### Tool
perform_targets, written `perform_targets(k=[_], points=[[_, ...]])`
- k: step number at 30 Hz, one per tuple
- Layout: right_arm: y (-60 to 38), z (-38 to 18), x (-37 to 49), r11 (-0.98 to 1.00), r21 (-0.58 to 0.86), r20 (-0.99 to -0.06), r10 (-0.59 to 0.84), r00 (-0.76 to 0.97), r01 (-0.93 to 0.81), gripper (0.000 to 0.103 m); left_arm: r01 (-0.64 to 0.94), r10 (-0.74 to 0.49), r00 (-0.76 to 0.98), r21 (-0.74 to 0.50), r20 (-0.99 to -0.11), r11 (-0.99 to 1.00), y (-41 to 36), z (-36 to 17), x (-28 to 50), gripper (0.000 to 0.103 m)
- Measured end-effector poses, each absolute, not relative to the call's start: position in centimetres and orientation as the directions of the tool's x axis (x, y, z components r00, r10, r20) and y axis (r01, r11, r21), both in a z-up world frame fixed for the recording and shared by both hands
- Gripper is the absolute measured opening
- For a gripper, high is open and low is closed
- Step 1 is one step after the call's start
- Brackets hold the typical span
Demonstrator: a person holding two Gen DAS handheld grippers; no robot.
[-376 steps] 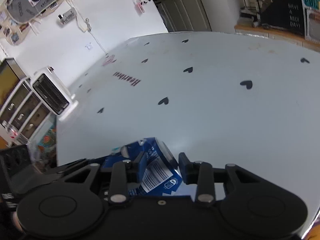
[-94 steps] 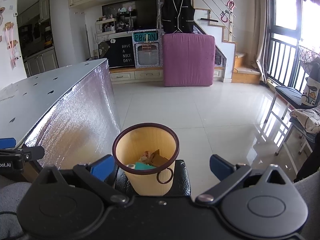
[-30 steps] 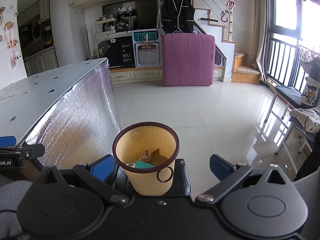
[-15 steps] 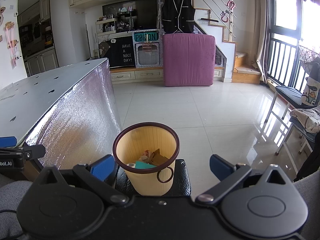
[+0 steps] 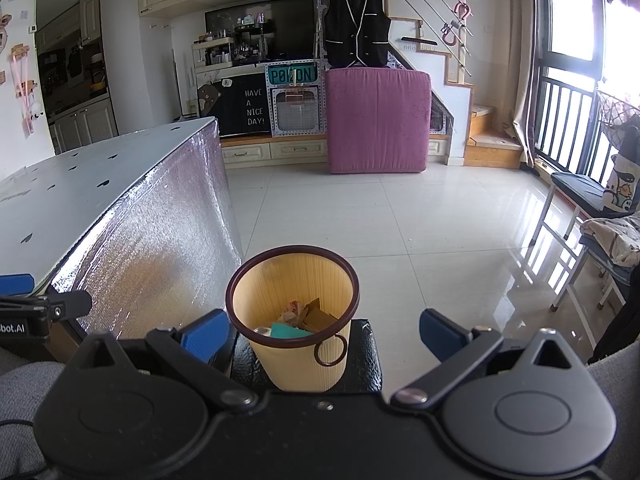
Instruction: Collect trash
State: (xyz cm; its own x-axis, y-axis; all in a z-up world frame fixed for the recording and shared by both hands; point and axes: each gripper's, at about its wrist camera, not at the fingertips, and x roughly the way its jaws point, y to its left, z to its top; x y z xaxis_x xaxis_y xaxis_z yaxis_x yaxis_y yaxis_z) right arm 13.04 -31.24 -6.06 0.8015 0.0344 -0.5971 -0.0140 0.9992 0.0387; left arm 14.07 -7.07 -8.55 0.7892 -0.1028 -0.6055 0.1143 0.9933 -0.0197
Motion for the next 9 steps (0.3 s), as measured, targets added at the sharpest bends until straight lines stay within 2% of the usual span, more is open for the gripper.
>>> perform_targets(k=[9], points=[[-31.25,-5.90,12.96,0.999,0.039,-0.597,0.033,0.802,-0.012,0.103,0.117,-0.105,0.789,-0.020,-0.605,0.993,-6.99,-8.58,14.09,0.103]])
